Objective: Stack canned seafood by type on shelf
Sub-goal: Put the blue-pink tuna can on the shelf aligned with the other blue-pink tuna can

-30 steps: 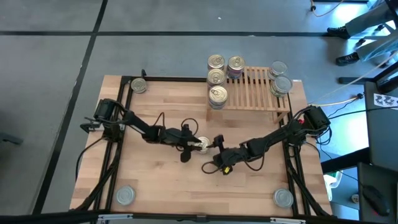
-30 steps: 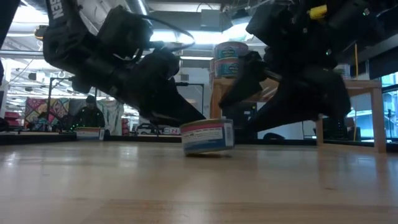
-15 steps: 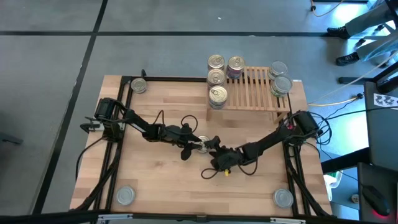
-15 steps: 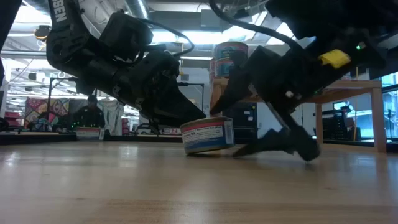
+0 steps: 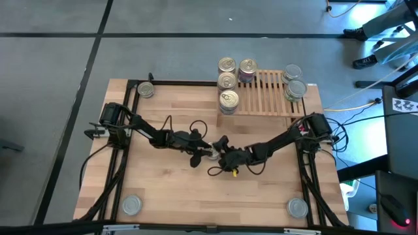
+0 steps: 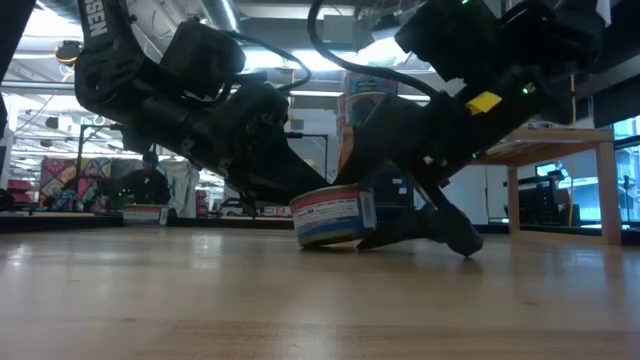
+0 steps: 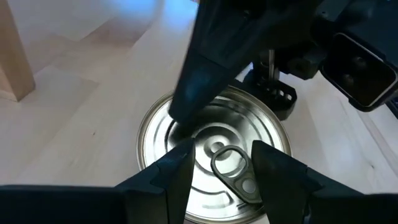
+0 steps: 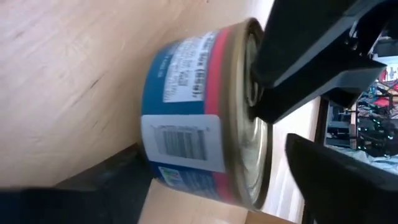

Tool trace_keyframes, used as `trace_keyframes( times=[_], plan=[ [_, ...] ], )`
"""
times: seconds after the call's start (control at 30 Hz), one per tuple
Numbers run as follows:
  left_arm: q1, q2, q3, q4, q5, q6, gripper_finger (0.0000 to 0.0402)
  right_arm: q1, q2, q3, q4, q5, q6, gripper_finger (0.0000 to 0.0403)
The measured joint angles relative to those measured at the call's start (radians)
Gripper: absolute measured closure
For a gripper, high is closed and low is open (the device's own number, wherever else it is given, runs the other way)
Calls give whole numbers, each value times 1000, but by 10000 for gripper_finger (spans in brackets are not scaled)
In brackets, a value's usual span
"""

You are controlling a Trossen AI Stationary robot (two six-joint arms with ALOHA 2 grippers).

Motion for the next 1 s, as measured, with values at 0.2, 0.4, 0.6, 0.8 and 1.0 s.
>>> trace_keyframes(
  times=[0.2, 0.4, 0.6, 0.8, 1.0],
  plan=[
    [0, -1, -4, 10, -3, -16, 240, 1, 0, -3, -5, -39, 42, 184],
    [-1, -38, -4, -8, 7, -34, 240, 35, -10, -2, -21, 32, 86, 200],
    [-17, -163, -9, -150, 36, 14, 240, 123, -79, -6, -118, 68, 155, 205],
    [-37, -262, -6, -347, -23, 12, 240, 208, -215, -5, -276, 159, 281, 205],
    [-75, -248, -5, -411, -92, -35, 240, 276, -426, -1, -494, 290, 414, 206]
  ],
)
